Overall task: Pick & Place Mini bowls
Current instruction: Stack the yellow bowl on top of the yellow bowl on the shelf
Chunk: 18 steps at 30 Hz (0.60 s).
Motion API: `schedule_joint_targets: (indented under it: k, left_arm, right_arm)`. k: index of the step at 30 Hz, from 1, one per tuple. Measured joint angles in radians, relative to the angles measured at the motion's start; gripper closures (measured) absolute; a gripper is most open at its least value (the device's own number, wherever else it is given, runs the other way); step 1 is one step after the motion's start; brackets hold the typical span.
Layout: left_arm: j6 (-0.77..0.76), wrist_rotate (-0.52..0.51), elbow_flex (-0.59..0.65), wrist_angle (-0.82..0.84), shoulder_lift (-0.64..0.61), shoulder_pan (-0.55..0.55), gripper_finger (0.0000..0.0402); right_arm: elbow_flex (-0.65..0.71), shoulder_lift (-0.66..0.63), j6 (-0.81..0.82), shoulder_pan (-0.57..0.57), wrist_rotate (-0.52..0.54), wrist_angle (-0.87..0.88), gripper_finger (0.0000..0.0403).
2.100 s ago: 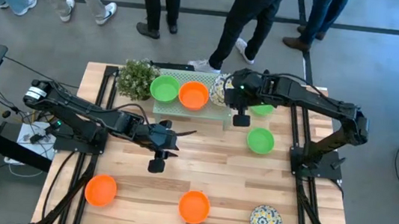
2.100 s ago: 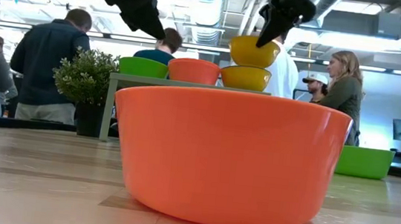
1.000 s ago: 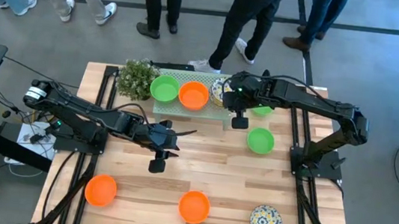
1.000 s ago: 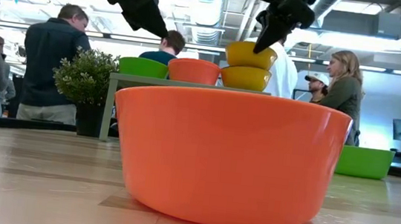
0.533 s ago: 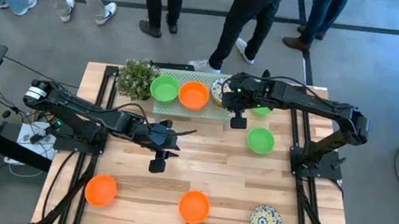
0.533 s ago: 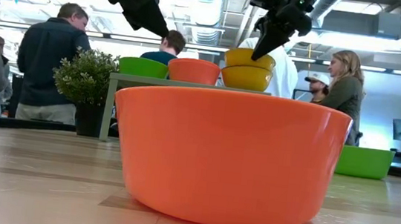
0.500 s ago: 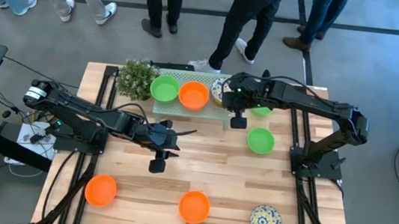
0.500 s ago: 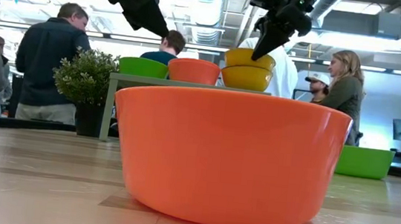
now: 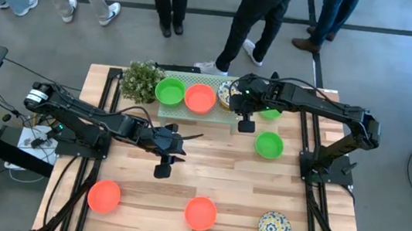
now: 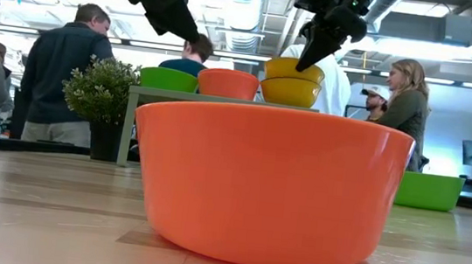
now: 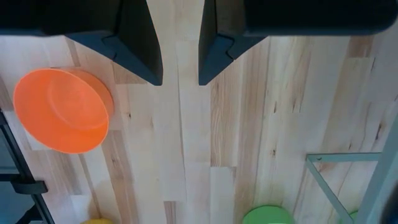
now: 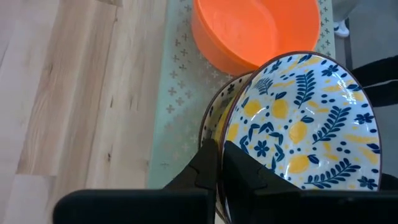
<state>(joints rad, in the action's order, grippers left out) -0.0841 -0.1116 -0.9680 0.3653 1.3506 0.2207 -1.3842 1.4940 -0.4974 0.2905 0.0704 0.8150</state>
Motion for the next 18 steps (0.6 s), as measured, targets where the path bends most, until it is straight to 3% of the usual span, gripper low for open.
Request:
schedule_joint_targets:
  k: [18]
  left_arm:
    - [0.0,0.0,0.0,-0.008,0.0,0.0,0.0298]
  right_arm:
    - [-0.002,0.061,-0.062,0.006,0.009,-0.025,0.0396]
